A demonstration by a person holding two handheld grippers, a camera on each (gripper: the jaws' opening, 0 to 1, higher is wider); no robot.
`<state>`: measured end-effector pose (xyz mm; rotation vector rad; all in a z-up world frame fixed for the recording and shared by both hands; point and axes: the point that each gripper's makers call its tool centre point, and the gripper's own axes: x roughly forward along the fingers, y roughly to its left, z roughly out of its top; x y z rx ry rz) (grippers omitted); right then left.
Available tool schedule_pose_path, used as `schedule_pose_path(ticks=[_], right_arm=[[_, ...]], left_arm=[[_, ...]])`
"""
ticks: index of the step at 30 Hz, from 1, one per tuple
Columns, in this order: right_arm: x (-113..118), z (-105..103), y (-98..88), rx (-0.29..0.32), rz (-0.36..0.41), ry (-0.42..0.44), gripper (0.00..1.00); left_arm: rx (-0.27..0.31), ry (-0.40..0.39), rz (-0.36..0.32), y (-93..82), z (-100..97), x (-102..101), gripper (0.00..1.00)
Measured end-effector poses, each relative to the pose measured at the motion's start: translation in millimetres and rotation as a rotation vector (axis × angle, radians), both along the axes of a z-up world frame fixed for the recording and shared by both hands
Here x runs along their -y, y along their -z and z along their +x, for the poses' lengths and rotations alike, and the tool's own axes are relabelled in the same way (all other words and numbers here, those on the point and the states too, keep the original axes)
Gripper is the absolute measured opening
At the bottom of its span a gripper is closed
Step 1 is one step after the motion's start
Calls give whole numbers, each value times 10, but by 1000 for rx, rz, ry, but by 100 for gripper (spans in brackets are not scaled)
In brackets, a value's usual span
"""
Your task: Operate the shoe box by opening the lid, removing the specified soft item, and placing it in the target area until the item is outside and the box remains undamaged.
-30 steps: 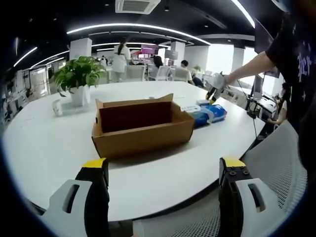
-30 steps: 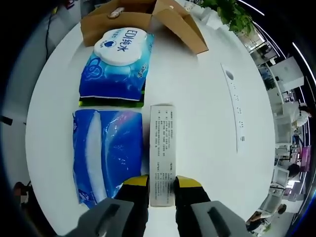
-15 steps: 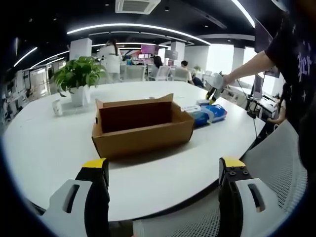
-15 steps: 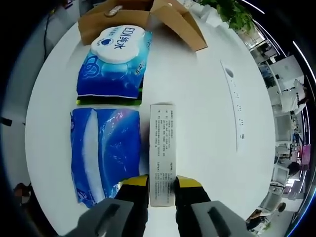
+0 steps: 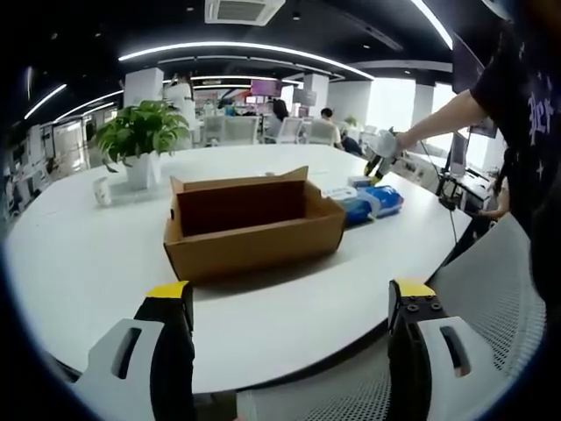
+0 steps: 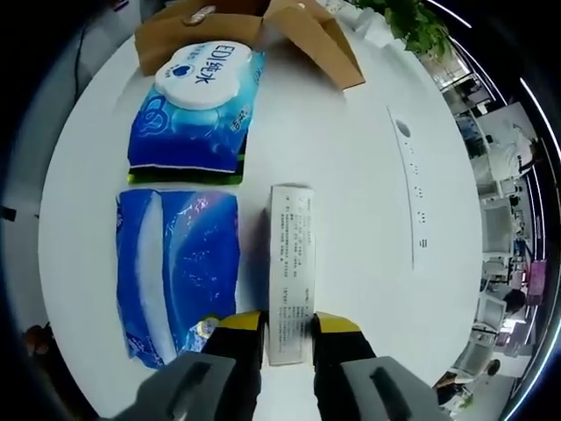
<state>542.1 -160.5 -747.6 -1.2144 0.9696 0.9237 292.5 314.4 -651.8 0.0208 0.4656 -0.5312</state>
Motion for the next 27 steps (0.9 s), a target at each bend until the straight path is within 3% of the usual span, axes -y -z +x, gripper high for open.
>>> schedule_pose_path(ticks=[27], right_arm=[[-13, 80, -7, 20, -5, 0, 21]], left_arm=[[4, -8, 1, -3, 19, -11, 91]])
